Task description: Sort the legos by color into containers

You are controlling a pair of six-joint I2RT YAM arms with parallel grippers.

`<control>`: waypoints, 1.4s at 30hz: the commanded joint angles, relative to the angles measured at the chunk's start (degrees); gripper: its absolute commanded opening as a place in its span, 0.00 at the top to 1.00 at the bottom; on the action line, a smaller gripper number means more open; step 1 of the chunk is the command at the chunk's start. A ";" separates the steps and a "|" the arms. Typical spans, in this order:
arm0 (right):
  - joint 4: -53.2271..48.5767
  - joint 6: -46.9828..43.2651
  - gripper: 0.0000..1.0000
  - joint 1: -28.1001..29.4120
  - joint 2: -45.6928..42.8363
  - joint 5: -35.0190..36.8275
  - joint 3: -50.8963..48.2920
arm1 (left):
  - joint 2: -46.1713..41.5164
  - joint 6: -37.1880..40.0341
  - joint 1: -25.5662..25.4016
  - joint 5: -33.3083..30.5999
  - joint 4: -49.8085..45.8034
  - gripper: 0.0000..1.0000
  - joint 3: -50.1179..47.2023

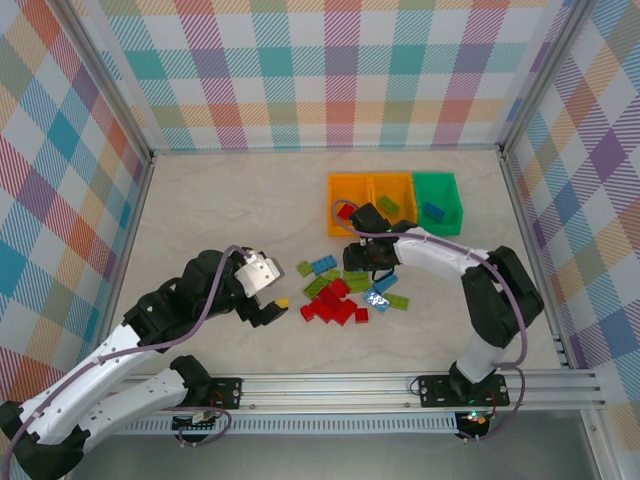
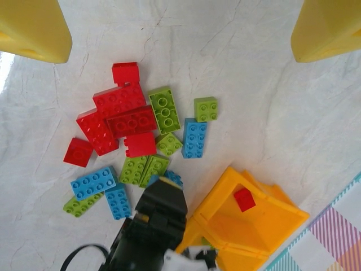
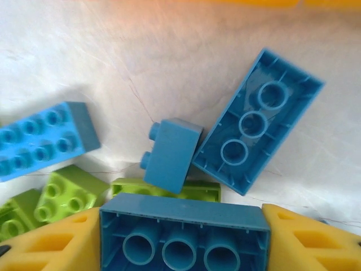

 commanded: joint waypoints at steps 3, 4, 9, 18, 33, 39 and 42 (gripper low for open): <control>1.29 -3.08 0.53 -6.01 -9.76 0.53 0.84 | -2.72 1.17 -0.58 -1.35 0.43 0.00 -1.20; 1.79 -3.56 0.53 -7.64 -10.09 0.10 1.30 | -3.88 1.22 -0.59 -1.14 1.24 0.00 -1.78; 4.82 -6.32 0.54 -20.65 -8.00 -0.69 6.44 | -10.32 0.24 -0.51 -4.60 6.02 0.00 -5.55; 5.92 -3.85 0.52 -34.61 9.02 -3.24 20.29 | -6.99 -1.37 -0.13 -6.82 4.21 0.00 -3.75; 1.88 -2.42 0.10 -35.44 10.85 -6.69 26.67 | -6.93 -0.32 -0.05 -7.01 4.11 0.00 -4.10; 4.45 -1.28 0.09 -34.61 -5.22 -12.12 9.92 | -7.32 0.42 -0.01 -5.24 3.63 0.00 -4.17; 5.60 0.35 0.09 -31.23 -15.68 -12.73 -2.60 | -6.66 2.00 -0.05 -2.32 3.38 0.00 -4.62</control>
